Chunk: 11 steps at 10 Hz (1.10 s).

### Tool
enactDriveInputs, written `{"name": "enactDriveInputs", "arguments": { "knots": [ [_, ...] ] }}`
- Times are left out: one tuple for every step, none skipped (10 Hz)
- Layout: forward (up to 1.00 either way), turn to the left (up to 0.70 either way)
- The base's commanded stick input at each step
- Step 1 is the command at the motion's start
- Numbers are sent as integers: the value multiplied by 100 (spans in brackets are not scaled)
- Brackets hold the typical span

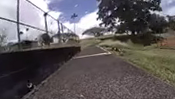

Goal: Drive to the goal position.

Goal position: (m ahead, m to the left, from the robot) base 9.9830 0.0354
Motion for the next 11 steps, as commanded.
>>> {"name": "enactDriveInputs", "arguments": {
  "knots": [
    [70,0],
    [70,0],
    [70,0],
    [70,-6],
    [70,-18],
    [70,-29],
    [70,-26],
    [70,-9],
    [70,0],
    [70,0],
    [70,0]
  ]
}}
